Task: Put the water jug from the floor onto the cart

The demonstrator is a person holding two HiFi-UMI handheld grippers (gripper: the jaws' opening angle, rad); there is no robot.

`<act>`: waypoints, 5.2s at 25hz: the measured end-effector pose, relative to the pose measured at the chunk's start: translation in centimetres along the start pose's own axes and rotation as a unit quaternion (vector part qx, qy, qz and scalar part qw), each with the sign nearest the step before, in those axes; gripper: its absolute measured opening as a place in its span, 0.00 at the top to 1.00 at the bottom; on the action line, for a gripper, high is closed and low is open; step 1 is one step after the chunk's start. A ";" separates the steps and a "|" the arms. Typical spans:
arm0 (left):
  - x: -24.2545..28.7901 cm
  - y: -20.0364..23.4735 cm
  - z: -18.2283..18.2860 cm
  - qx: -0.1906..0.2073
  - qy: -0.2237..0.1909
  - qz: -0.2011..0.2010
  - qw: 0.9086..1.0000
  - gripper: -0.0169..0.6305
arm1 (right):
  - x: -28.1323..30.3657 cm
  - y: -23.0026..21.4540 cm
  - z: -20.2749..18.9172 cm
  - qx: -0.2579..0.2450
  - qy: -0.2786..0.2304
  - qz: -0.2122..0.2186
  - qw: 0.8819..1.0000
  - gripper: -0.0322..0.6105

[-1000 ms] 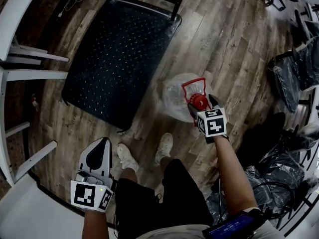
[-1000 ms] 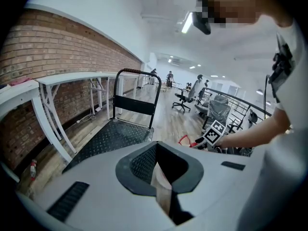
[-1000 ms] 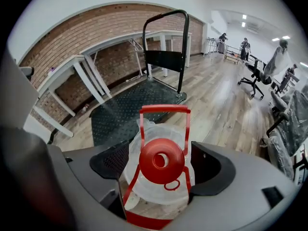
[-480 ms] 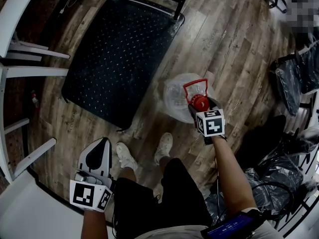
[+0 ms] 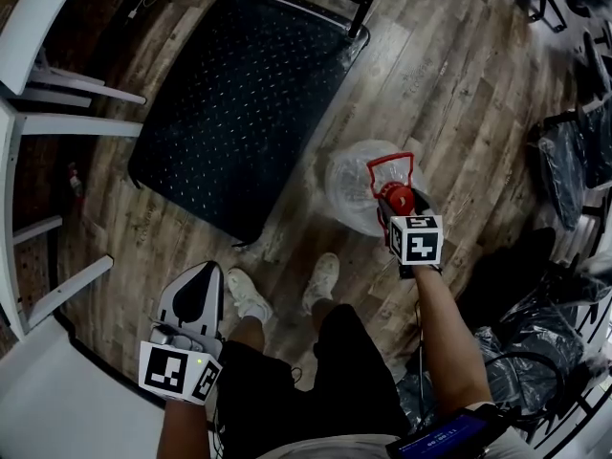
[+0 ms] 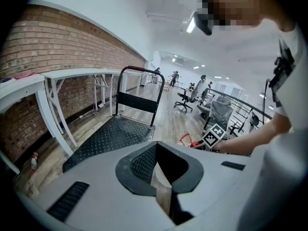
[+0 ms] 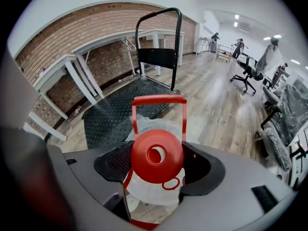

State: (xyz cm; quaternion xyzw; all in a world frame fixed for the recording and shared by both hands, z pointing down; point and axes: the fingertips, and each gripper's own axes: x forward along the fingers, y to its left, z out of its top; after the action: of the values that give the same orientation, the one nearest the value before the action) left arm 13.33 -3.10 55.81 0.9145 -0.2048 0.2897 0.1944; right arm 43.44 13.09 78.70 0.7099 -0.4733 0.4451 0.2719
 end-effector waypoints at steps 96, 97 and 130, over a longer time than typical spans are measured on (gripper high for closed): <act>-28.7 24.4 -7.1 -0.144 -0.109 0.196 0.964 0.98 | -11.5 43.0 22.2 -0.217 -0.116 0.130 0.960 0.46; -28.8 24.3 -6.9 -0.142 -0.112 0.190 0.965 0.98 | -12.6 42.8 22.5 -0.210 -0.126 0.129 0.961 0.46; -35.4 5.0 5.7 0.013 -0.200 0.057 0.978 0.98 | -47.3 31.7 9.9 -0.065 -0.339 0.083 0.935 0.94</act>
State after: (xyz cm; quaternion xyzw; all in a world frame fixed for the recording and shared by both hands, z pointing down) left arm -12.98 -0.70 31.08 0.9431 -0.2876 0.1146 0.1210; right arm 10.86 12.59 31.03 0.7573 -0.6227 0.1674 0.1035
